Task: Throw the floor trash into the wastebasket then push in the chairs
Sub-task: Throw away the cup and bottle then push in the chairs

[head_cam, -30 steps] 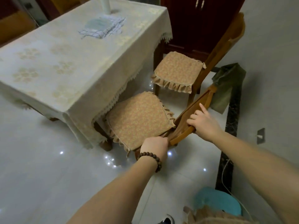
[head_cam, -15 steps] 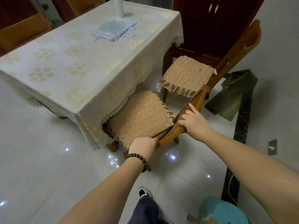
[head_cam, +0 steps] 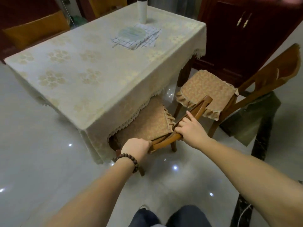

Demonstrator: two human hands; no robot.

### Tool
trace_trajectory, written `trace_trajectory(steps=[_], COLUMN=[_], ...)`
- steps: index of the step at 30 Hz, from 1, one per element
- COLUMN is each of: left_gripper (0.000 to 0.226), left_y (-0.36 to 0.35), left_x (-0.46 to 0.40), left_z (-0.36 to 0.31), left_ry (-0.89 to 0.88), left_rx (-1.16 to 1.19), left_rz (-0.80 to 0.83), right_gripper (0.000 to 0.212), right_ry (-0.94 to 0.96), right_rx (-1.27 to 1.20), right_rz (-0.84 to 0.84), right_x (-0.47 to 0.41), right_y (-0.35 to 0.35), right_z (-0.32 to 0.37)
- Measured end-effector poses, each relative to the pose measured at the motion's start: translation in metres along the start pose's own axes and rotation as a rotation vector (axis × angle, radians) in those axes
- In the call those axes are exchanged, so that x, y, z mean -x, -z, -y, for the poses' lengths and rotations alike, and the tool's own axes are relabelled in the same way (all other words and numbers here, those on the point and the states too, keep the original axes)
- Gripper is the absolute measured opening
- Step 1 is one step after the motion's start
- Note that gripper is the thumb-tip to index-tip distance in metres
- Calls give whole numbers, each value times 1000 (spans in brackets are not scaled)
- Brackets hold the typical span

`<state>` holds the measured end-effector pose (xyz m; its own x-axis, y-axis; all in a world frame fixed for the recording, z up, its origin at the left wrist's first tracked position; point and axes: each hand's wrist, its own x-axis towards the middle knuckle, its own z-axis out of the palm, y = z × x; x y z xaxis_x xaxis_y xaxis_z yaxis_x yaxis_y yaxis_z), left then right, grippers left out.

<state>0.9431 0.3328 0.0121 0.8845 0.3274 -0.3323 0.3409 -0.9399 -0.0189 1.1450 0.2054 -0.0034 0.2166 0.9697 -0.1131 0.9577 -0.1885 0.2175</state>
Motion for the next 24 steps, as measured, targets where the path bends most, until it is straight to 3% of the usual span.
trace_trajectory(steps=[8, 15, 19, 21, 24], left_gripper=[23, 25, 25, 41, 95], left_y=[12, 29, 31, 31, 31], left_x=[-32, -79, -91, -94, -91], left_z=[8, -46, -84, -92, -100], left_ry=[189, 400, 542, 622, 807], left_rx=[40, 92, 153, 153, 201], left_rz=[-4, 9, 31, 29, -37], right_gripper=[12, 26, 14, 38, 91], right_ry=[257, 429, 574, 582, 577], right_rx=[0, 6, -88, -130, -67], right_rz=[-57, -68, -103, -12, -34], right_x=[-62, -82, -75, -74, -82], right_y=[4, -20, -24, -17, -16], right_z=[-41, -114, -143, -158, -192])
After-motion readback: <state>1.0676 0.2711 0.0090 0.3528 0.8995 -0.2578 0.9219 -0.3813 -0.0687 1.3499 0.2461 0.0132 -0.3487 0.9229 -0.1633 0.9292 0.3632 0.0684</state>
